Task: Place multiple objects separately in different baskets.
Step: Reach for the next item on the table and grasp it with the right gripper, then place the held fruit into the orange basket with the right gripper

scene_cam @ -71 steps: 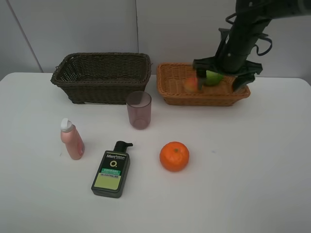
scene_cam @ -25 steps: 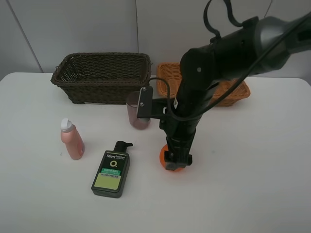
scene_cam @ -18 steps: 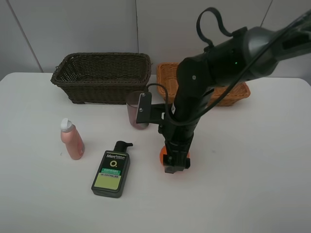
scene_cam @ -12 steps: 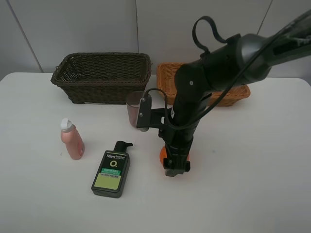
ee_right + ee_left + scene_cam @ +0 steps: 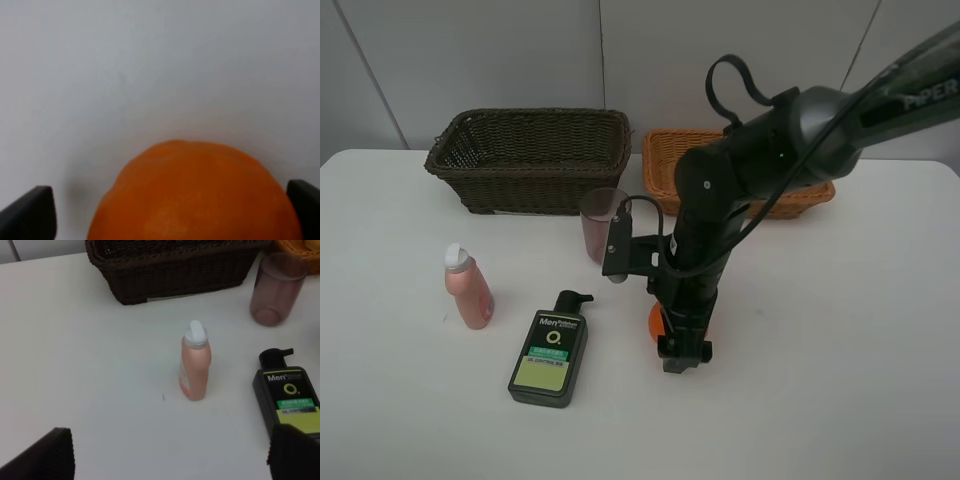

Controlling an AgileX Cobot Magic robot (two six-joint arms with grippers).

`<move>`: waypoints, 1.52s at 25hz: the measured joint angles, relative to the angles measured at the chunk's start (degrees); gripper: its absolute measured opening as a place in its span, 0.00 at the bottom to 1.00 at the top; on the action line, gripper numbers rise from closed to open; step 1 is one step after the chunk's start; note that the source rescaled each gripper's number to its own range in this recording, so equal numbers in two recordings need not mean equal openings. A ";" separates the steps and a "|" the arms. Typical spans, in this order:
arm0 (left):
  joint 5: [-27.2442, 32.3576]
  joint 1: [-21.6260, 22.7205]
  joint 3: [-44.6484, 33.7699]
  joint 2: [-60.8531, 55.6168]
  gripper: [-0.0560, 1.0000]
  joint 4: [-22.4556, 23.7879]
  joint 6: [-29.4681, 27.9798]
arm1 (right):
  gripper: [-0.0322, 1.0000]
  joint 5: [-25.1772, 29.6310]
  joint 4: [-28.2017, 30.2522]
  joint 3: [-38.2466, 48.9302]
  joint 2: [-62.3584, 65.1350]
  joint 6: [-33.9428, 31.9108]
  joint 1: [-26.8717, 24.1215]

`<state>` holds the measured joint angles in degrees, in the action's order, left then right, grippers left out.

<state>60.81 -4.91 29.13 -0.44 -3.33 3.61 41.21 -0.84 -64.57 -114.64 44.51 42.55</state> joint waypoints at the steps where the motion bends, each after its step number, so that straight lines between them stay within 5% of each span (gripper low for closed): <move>1: 0.00 0.00 0.00 0.00 1.00 0.00 0.00 | 0.90 0.00 0.08 0.00 0.00 0.00 0.00; 3: 0.00 0.00 0.00 0.00 1.00 0.00 0.00 | 0.65 -0.39 0.36 0.00 0.00 0.00 0.00; 4: 0.00 0.00 0.00 0.00 1.00 0.00 0.00 | 0.41 -0.47 0.84 0.00 0.00 0.00 0.00; 5: 0.00 0.00 0.00 0.00 1.00 0.00 0.00 | 0.39 -0.47 0.84 0.00 0.00 -0.07 0.00; 31: 0.00 0.00 0.00 0.00 1.00 0.00 0.00 | 0.39 -0.47 0.84 0.00 0.34 -0.07 0.00; 38: 0.00 0.00 0.00 0.00 1.00 0.00 0.00 | 0.39 -0.42 -9.66 -0.13 6.68 -3.25 -1.30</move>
<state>60.81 -4.91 29.13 -0.44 -3.33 3.61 40.79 -10.50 -64.70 -107.96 41.26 41.25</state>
